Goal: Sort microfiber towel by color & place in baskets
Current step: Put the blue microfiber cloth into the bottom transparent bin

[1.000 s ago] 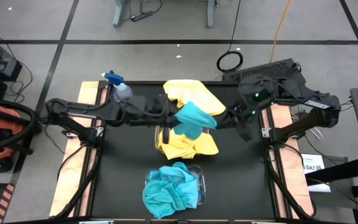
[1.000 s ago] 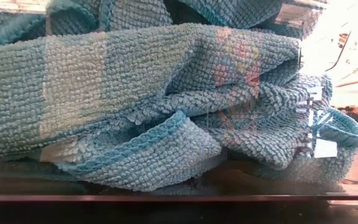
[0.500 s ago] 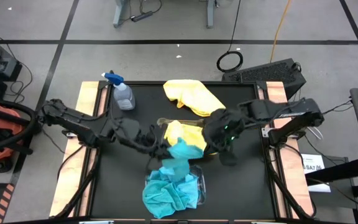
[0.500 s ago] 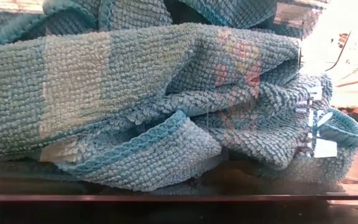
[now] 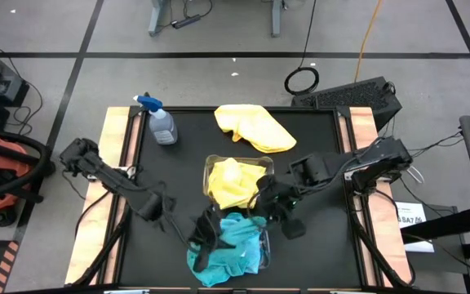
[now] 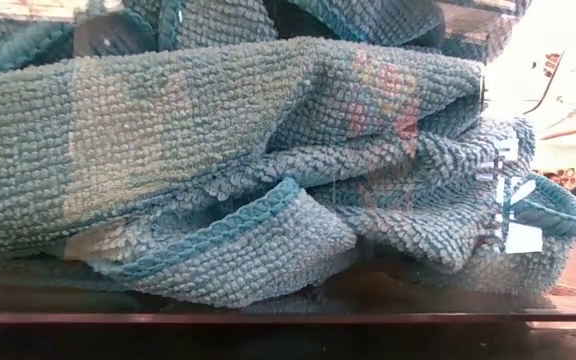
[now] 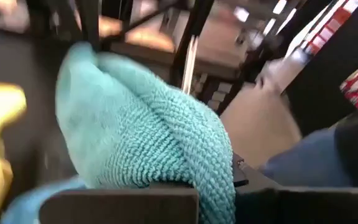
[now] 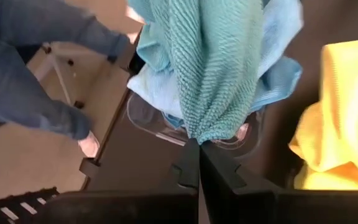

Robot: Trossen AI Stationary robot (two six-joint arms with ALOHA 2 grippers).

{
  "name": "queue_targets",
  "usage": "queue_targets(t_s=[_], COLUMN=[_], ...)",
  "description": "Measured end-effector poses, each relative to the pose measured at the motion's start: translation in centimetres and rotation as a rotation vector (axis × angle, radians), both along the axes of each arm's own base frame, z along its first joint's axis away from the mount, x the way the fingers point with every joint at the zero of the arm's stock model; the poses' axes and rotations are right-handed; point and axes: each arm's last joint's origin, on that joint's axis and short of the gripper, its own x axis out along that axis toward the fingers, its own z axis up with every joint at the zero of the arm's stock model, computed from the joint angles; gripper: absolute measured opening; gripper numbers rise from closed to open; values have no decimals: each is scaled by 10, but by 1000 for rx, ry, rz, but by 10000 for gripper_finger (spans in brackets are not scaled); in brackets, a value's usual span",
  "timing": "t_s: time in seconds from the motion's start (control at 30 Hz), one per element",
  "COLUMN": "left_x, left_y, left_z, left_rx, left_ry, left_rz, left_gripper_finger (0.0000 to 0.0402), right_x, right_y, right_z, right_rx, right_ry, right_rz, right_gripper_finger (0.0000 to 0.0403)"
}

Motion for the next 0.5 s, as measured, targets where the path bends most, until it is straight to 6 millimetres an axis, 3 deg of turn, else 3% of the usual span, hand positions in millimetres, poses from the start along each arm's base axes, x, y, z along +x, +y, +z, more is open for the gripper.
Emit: queue_targets(t_s=[0.33,0.5], left_x=[4,6], left_y=[-34,-44], left_z=[-64,-91], left_rx=[36,33], left_ry=[259,361], left_rz=[41,73], left_gripper_finger=[11,13], right_x=[25,34], right_y=[28,38], right_z=[-53,-76], right_rx=[-69,-98], right_ry=[136,190], right_rz=[129,172], right_gripper_finger=[5,47])
